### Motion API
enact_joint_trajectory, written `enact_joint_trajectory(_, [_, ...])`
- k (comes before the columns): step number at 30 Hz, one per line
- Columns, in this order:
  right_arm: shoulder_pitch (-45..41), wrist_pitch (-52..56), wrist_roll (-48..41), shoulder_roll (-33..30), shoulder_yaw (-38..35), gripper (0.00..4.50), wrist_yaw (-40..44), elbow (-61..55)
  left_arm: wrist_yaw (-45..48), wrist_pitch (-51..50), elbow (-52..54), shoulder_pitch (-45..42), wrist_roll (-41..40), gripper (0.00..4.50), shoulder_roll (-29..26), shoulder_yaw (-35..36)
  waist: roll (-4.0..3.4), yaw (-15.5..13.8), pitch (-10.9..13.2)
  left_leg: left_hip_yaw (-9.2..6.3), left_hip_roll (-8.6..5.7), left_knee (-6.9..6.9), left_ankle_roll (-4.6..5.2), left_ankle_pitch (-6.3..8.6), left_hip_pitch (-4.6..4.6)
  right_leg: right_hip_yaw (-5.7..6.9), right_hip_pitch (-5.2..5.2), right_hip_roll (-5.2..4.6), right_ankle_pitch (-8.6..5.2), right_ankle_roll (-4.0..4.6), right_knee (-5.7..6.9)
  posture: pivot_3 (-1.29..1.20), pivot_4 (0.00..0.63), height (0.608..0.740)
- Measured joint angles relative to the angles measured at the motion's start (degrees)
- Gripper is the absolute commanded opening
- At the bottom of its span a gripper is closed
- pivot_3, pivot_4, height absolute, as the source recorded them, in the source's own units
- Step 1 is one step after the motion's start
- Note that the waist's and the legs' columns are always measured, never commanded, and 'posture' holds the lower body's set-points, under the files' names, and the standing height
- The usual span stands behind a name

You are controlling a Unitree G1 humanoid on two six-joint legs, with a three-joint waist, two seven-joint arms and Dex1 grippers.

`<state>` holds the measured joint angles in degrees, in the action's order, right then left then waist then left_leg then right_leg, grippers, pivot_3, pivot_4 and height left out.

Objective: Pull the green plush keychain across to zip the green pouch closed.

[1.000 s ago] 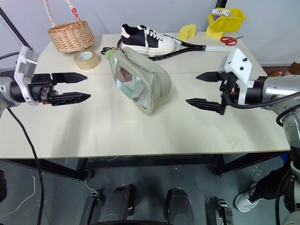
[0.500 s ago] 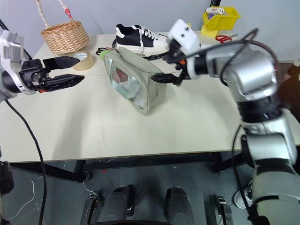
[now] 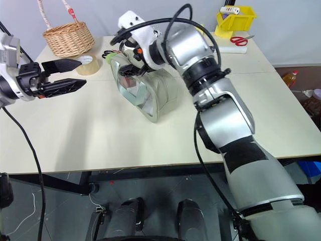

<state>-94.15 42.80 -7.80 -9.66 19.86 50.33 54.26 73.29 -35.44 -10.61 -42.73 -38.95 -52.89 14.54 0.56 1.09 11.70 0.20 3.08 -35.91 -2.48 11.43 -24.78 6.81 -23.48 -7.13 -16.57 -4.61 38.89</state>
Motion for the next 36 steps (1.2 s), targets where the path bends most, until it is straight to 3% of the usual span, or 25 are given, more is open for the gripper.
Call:
enact_joint_trajectory(3, [-0.06, -1.17, 2.19, 1.76, -0.04, 3.56, -0.69, 4.97, -0.07, 0.02, 0.01, 0.36, 0.00, 4.50, 0.00, 0.10, 0.00, -0.08, 0.00, 0.00, 0.00, -0.02, 0.00, 0.00, -0.01, 0.00, 0.00, 0.00, 0.00, 0.00, 0.00, 0.00, 0.150, 0.740])
enact_joint_trajectory(10, [-0.70, -2.70, 4.75, 1.68, -1.85, 0.06, 0.59, 7.24, 0.03, 0.02, 0.25, 0.91, 0.00, 4.50, -0.03, 0.20, 0.00, 0.15, 0.00, 0.01, 0.00, 0.02, 0.00, 0.00, -0.01, -0.01, -0.05, 0.00, 0.00, 0.00, 0.02, 0.00, 0.150, 0.740])
enact_joint_trajectory(13, [-0.08, -2.77, 5.64, -1.22, -0.89, 0.06, 6.09, 3.21, 0.76, -0.03, 0.44, 0.91, -0.23, 4.50, -0.04, 0.20, 0.00, 0.12, 0.01, 0.01, 0.00, 0.00, 0.00, 0.00, -0.16, -0.02, -0.17, 0.00, 0.00, 0.00, 0.02, 0.00, 0.150, 0.740])
enact_joint_trajectory(17, [6.08, -5.91, 6.00, -11.21, 2.62, 0.06, 19.96, -15.64, 2.32, -0.11, 0.54, 1.27, -0.48, 4.50, -1.23, 0.52, 0.02, -0.25, -0.01, 0.04, -0.01, -0.23, -0.02, -0.01, -0.68, -0.06, -0.63, 0.00, 0.03, -0.06, 0.13, 0.00, 0.150, 0.740])
enact_joint_trajectory(21, [13.99, -6.55, 5.60, -17.11, 5.08, 0.06, 27.21, -31.13, 3.25, -0.12, 0.50, 1.38, -0.55, 4.50, -1.42, 0.70, 0.02, 0.02, -0.01, 0.06, 0.00, -0.23, -0.05, -0.04, -0.62, -0.08, -0.70, 0.00, 0.04, -0.05, 0.28, 0.00, 0.150, 0.740])
enact_joint_trajectory(33, [23.74, 5.40, 4.11, -20.13, 4.59, 0.06, 23.68, -52.61, 4.43, -0.16, 2.13, 4.22, -0.47, 4.50, -1.44, 0.56, 0.02, 0.05, -0.01, 0.13, 0.20, -0.24, -0.20, -0.13, -0.58, -0.16, -0.81, 0.15, 0.13, 0.09, 0.39, 0.00, 0.150, 0.740])
enact_joint_trajectory(36, [24.70, 5.29, 4.16, -20.28, 4.59, 1.03, 22.32, -53.65, 4.51, -0.12, 2.04, 3.79, -0.33, 4.50, -1.44, 0.03, 0.02, -0.09, -0.01, 0.14, 0.22, -0.25, -0.20, -0.13, -0.59, -0.16, -0.81, 0.18, 0.14, 0.11, 0.38, 0.00, 0.150, 0.740])
